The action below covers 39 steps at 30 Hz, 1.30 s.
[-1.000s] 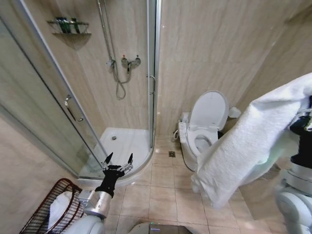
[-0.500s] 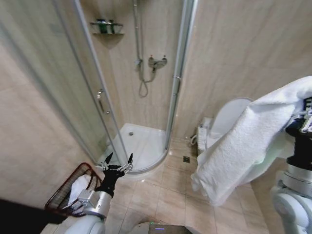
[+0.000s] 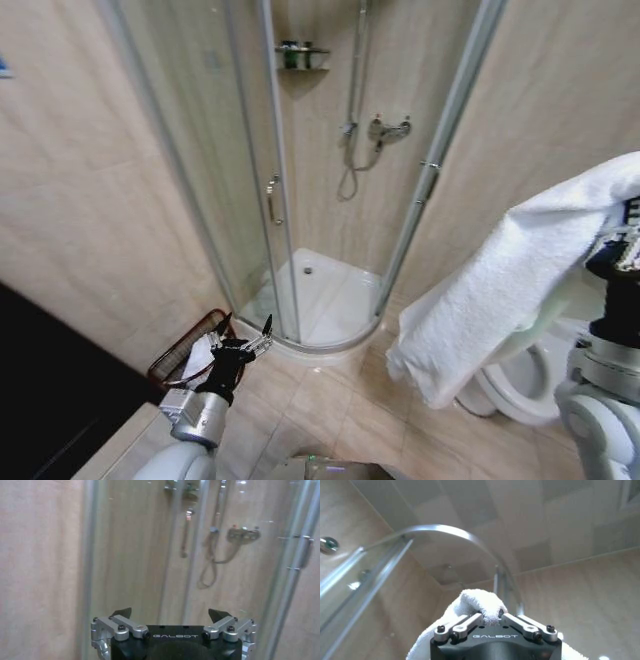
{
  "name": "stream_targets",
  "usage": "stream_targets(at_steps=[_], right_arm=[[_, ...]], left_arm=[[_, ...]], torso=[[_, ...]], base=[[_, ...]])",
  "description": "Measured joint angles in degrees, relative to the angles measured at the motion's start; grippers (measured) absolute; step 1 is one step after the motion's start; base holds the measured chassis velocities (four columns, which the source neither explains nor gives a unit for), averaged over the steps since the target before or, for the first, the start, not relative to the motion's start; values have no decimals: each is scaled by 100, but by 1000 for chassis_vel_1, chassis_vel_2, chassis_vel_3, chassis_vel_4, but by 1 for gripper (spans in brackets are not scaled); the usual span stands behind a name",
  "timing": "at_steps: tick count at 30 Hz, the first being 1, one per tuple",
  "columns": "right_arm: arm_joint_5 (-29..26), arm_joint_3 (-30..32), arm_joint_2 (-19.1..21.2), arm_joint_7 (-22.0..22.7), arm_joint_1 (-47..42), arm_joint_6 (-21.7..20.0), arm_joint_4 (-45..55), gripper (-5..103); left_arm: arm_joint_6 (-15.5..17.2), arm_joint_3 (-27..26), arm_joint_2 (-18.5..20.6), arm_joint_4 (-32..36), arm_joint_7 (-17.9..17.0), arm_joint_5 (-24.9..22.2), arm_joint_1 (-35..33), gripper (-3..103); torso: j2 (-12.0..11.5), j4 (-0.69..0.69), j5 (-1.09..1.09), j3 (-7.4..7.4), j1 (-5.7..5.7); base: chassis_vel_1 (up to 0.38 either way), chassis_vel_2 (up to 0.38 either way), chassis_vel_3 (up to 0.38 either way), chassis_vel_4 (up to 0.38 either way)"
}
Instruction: Discard the used towel into the hamper.
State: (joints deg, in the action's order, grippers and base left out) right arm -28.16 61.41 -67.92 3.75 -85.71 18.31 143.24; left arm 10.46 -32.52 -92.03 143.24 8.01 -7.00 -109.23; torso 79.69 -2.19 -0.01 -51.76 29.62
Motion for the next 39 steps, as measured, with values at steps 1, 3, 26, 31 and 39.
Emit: stream_targets(at_steps=[1,3,26,31,39], right_arm=[[-5,3,7,0,7,-2,0,2],[-7,-20,-2,-15,6,-2,0,2],[43,-64,-58,-52,-41,-28,0,2],[75,-61,-65,-52,-44,-38,0,2],[61,10,13,-51,-72,-44,0,2]], left_arm=[[0,0,0,0,0,0,0,100],[0,0,0,0,0,0,0,100],[0,0,0,0,0,0,0,100],[0,0,0,0,0,0,0,100],[0,0,0,0,0,0,0,100]], torso=[[0,0,1,0,0],[-1,1,0,1,-1],[-4,1,1,3,-2],[-5,0,1,3,-2],[-5,0,1,3,-2]], base=[[134,132,147,133],[112,131,128,110],[125,127,129,126],[120,114,112,121],[96,104,95,98]])
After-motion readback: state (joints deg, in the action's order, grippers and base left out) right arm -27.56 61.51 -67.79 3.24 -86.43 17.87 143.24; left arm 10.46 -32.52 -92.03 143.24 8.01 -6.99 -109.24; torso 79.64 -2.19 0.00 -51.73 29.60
